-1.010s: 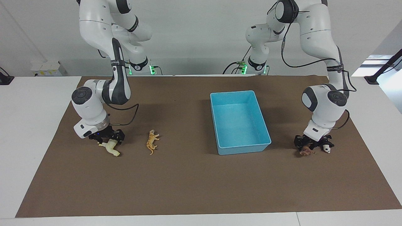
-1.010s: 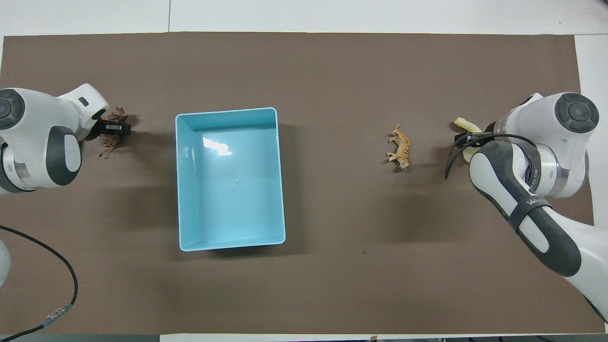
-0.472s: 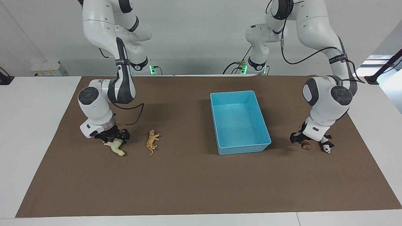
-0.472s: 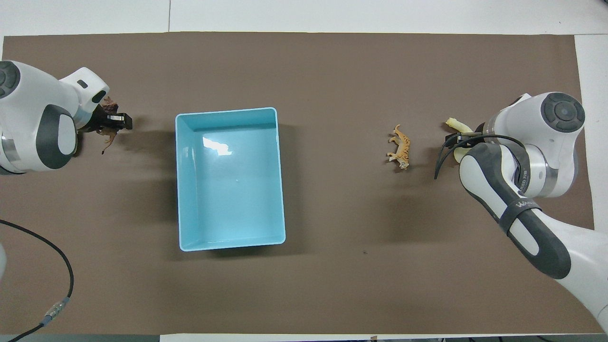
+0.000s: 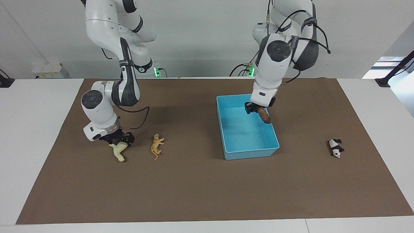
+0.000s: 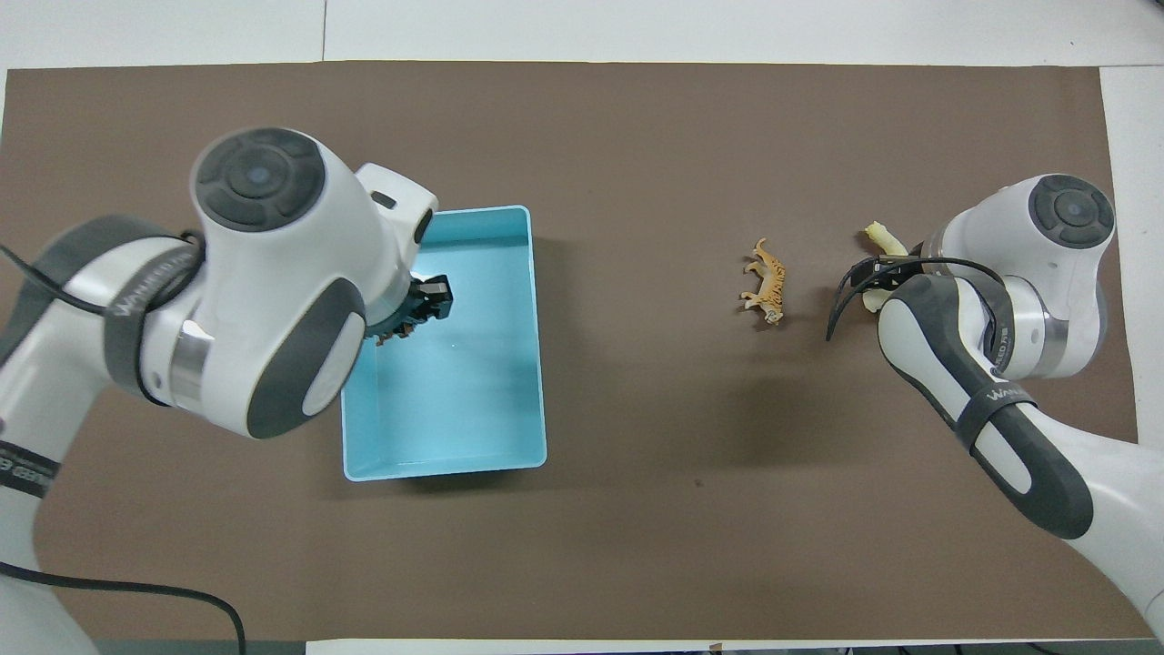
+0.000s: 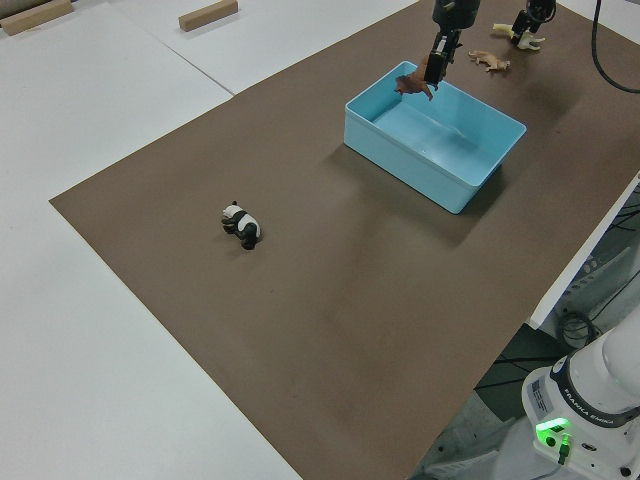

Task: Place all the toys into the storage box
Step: 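Lower the brown horse into the blue box and open the left gripper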

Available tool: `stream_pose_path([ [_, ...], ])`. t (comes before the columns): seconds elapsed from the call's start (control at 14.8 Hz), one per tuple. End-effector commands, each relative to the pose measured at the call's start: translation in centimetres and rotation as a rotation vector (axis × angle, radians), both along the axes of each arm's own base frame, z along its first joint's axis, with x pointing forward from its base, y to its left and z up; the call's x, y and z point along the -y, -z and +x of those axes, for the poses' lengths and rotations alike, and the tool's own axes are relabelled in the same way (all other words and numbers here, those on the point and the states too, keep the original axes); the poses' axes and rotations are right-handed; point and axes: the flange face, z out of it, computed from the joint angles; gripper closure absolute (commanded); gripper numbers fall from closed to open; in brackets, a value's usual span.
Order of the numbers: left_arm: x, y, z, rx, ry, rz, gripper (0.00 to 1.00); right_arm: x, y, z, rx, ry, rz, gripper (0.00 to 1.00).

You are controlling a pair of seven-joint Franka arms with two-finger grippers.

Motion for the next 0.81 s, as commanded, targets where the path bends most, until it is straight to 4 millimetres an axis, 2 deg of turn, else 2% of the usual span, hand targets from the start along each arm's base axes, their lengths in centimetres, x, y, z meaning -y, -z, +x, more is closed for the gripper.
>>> stream_pose_path([
  [0.0, -2.5, 1.0, -0.8, -0.009, -0.021, 0.004, 0.09, 0.7, 0.9, -1.4, 0.007, 0.022, -0.002, 0.28],
  [0.07, -2.6, 1.0, -0.8, -0.012, -0.021, 0.01, 0.0, 0.6, 1.3, -1.6, 0.035, 0.022, -0.002, 0.57],
  [0.13, -2.8, 1.0, -0.8, -0.014, -0.023, 0.014, 0.0, 1.0, 2.2, -2.0, 0.059, 0.029, -0.002, 0.84],
  [0.2, -3.1, 1.0, -0.7, -0.015, -0.027, 0.016, 0.0, 1.7, 2.8, -2.4, 0.099, 0.031, -0.002, 1.0],
  [0.4, -3.2, 1.0, -0.5, -0.004, -0.037, 0.012, 0.0, 1.9, 2.8, -2.3, 0.118, 0.036, -0.003, 1.0],
  [0.47, -3.4, 0.8, -0.4, -0.01, -0.041, 0.019, 0.0, 1.5, 2.4, -1.9, 0.104, 0.031, -0.002, 1.0],
  [0.54, -4.0, 0.6, -0.3, -0.009, -0.04, 0.041, 0.0, 1.0, 1.1, -1.1, 0.086, 0.034, -0.001, 1.0],
  [0.61, -5.8, 0.4, 0.5, 0.012, -0.036, 0.091, 0.0, 0.3, -0.7, -0.1, 0.071, 0.026, 0.0, 1.0],
  [0.74, -11.9, 0.3, 3.0, 0.034, 0.009, 0.14, 0.0, -0.8, -4.4, 1.7, 0.05, 0.017, 0.0, 1.0],
])
